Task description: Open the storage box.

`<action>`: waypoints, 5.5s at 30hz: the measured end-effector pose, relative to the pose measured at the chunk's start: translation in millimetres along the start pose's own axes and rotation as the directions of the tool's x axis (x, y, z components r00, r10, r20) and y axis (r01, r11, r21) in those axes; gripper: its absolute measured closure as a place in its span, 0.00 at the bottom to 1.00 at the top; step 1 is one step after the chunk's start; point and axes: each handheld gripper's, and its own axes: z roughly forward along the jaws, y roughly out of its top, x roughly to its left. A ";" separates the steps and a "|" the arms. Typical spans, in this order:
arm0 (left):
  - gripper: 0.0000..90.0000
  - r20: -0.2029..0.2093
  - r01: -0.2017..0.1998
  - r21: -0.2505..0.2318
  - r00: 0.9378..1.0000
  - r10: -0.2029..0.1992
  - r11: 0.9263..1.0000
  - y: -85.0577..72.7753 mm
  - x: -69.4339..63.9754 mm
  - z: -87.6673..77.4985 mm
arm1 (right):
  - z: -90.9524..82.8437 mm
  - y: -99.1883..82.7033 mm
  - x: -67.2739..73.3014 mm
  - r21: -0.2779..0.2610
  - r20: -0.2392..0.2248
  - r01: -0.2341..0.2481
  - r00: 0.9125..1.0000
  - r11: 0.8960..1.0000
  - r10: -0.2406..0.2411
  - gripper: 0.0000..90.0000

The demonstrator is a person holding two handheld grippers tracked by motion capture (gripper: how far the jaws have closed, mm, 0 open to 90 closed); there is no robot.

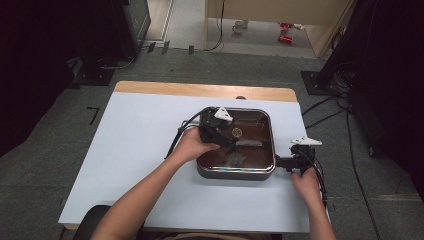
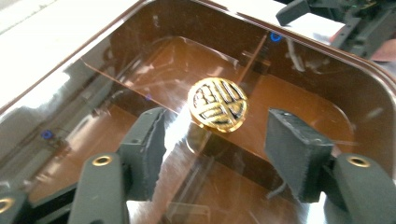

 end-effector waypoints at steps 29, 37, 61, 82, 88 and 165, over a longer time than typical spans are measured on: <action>0.65 0.001 -0.026 -0.029 1.000 0.026 0.999 -2.1 -3.0 18.7 | 0.0 0.0 0.0 0.001 -0.001 -0.001 1.000 1.000 0.001 0.00; 0.65 0.022 -0.007 -0.038 1.000 0.008 0.999 1.1 -1.9 12.8 | 0.1 0.0 -0.1 0.000 -0.001 0.001 1.000 1.000 -0.001 0.00; 0.66 -0.004 -0.024 -0.126 1.000 0.024 0.992 15.4 -8.6 -41.4 | 0.1 0.2 -0.2 -0.001 -0.001 -0.002 1.000 1.000 0.002 0.00; 0.66 -0.050 0.007 -0.073 0.999 -0.011 0.997 -3.2 4.2 -62.4 | 0.1 0.1 -0.2 0.001 -0.002 -0.003 1.000 1.000 0.003 0.00; 0.66 -0.080 0.044 -0.083 0.996 -0.051 0.996 -16.2 14.2 -80.7 | 0.0 0.1 -0.2 0.001 -0.002 -0.002 1.000 1.000 0.002 0.00; 0.65 -0.461 0.466 -0.098 0.762 -0.455 0.879 -188.6 164.1 -139.9 | 0.1 0.3 -0.1 0.002 -0.001 -0.001 1.000 1.000 0.001 0.00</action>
